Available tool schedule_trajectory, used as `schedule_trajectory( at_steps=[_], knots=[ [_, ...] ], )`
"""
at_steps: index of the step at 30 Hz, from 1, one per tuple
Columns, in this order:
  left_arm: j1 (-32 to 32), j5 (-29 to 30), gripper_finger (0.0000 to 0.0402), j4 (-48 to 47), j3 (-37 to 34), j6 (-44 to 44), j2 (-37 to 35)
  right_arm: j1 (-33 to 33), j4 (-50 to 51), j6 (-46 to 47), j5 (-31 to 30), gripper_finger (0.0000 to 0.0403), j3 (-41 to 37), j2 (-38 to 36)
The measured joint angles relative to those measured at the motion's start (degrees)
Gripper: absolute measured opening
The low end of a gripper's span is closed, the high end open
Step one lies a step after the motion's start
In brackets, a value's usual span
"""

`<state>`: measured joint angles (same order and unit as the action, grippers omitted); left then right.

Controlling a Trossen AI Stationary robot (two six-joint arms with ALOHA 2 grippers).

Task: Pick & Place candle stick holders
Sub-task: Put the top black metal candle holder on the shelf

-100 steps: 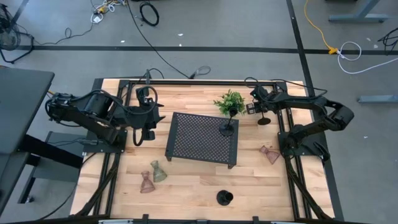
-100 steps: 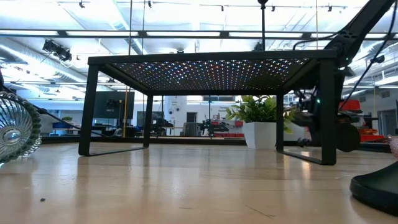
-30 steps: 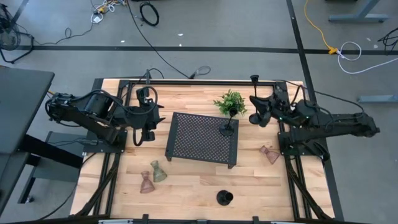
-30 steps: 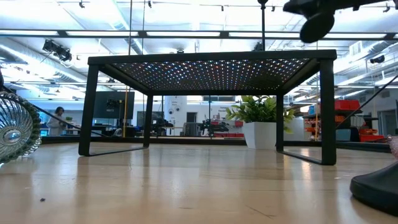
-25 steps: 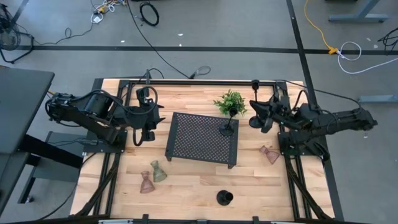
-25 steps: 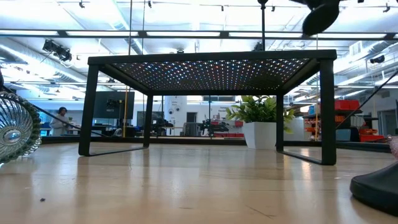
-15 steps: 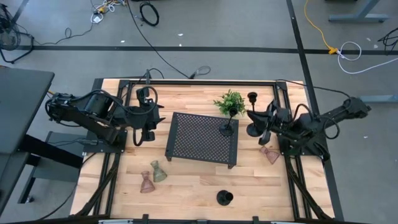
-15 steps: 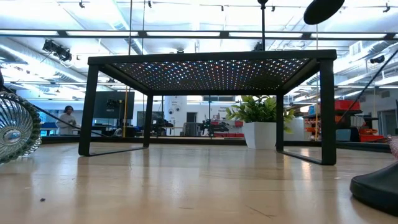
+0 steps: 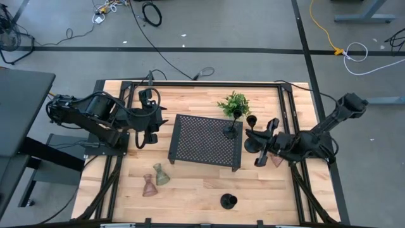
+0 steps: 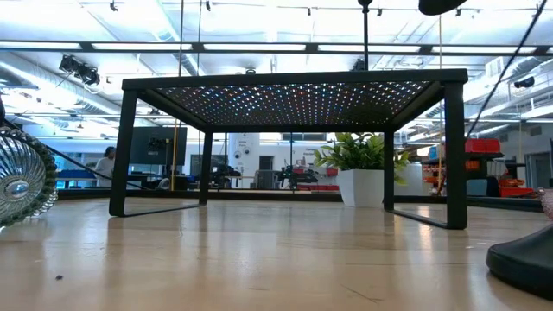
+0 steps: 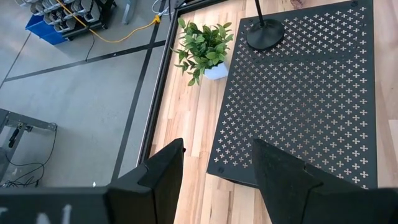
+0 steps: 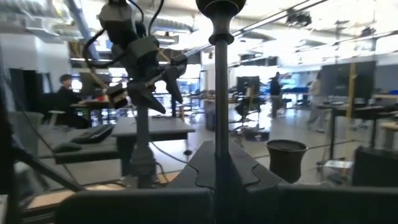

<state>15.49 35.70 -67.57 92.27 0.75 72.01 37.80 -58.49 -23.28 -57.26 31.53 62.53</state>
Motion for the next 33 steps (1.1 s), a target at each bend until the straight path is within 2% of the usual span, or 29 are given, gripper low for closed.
schedule_trajectory(
  at_steps=[6, 13, 23, 28, 33],
  knots=[
    [0.02, -0.02, 0.0192, 0.0, 0.0, 0.02, 0.0, 1.03, -17.3, -8.81, -2.34, 0.0001, 0.0, 9.54],
    [0.01, -0.02, 0.0193, 0.0, -0.01, 0.09, 0.0, 1.06, -30.82, -12.55, -3.28, 0.0001, 0.0, 19.02],
    [0.01, -0.02, 0.0193, 0.02, 0.0, 0.11, 0.0, 0.48, -31.56, -8.43, -2.27, 0.0001, 0.02, 25.7],
    [0.01, -0.02, 0.0193, 0.02, 0.0, 0.13, 0.0, 0.09, -31.59, -5.64, -8.32, 0.0001, -0.4, 28.23],
    [0.0, -0.02, 0.0193, 0.03, 0.0, 0.13, 0.0, -1.24, -31.57, -3.75, -7.77, 0.0001, 0.17, 29.15]
  ],
)
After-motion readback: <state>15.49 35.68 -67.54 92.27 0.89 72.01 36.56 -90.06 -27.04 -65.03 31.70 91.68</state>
